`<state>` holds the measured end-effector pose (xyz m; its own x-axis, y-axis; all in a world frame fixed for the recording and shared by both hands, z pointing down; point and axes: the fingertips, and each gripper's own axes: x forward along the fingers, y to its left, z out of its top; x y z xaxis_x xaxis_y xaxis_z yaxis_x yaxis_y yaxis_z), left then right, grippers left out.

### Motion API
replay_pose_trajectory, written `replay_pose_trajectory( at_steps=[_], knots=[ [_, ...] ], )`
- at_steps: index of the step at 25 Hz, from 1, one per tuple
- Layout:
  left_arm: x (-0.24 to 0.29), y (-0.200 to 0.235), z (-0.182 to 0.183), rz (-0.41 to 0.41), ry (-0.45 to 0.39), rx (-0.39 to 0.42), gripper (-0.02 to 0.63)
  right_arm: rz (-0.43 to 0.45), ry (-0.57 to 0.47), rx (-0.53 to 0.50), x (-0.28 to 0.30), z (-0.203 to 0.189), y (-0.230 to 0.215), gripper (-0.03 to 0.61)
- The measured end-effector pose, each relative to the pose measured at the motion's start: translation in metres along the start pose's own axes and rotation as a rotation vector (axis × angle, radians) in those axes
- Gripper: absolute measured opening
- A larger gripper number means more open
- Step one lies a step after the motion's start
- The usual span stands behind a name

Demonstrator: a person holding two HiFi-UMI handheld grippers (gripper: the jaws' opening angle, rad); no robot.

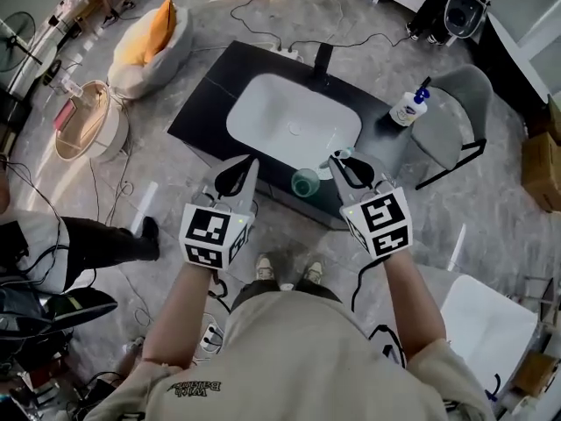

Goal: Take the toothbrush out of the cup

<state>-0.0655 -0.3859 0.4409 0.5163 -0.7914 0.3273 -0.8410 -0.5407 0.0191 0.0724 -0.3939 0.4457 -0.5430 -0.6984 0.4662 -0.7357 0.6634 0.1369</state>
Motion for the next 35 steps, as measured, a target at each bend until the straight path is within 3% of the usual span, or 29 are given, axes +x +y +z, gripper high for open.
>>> replay_pose_trajectory(
  at_steps=[10,17,23,26,35],
  knots=[
    [-0.026,-0.002,0.101,0.018,-0.171,0.159,0.002,-0.101,-0.294,-0.086,-0.108,0.116,-0.002,0.034],
    [-0.068,-0.025,0.163,0.012,-0.332,0.215,0.002,-0.189,-0.426,-0.072,-0.171,0.149,-0.011,0.034],
    [-0.088,-0.046,0.173,-0.032,-0.366,0.185,0.002,-0.205,-0.453,-0.074,-0.204,0.147,-0.009,0.032],
    [-0.092,-0.052,0.168,-0.02,-0.365,0.21,0.002,-0.181,-0.441,-0.069,-0.209,0.14,-0.003,0.032],
    [-0.089,-0.069,0.129,-0.008,-0.274,0.191,0.002,-0.129,-0.412,-0.062,-0.205,0.123,0.013,0.032]
  ],
)
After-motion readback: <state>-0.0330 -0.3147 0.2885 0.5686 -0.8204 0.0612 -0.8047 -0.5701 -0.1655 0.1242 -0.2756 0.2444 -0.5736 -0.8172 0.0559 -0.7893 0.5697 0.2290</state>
